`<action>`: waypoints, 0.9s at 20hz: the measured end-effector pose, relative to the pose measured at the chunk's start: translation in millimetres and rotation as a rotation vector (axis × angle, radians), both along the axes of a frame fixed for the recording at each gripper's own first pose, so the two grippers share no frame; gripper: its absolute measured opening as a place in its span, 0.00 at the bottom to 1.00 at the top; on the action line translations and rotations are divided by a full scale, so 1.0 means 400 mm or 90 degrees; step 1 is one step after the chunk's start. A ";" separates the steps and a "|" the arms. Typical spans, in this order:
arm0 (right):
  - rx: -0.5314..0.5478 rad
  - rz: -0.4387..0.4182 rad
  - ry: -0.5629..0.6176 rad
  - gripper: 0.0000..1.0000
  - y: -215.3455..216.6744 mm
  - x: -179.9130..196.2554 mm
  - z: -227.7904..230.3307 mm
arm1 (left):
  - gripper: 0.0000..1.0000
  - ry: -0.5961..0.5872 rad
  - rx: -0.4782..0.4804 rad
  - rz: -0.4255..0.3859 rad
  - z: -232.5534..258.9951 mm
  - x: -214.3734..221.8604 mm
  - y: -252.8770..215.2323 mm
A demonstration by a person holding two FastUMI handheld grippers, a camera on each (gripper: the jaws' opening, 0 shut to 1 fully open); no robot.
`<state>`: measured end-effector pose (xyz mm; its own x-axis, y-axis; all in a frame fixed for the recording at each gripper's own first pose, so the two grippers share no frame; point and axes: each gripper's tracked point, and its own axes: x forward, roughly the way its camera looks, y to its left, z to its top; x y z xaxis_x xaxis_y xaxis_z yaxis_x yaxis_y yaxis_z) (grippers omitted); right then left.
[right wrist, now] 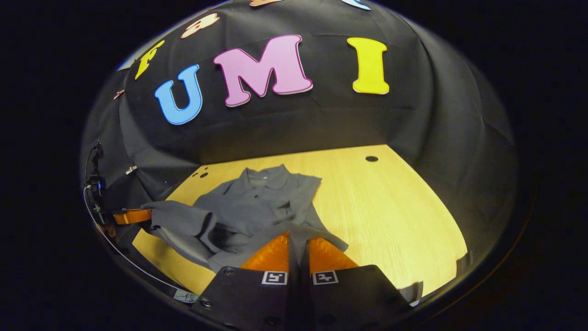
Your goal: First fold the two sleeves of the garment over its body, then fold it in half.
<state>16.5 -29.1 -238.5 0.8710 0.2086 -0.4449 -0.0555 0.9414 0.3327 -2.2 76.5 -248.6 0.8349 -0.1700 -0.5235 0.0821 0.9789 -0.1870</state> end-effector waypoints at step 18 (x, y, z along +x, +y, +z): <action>-0.027 -0.009 -0.081 0.05 -0.012 0.453 0.043 | 0.05 -0.097 0.033 0.040 0.071 0.420 0.074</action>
<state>197.7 -34.1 -221.4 0.9235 0.1789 -0.3393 -0.0808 0.9555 0.2839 165.8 106.1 -220.1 0.9135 -0.0905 -0.3966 0.0436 0.9911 -0.1256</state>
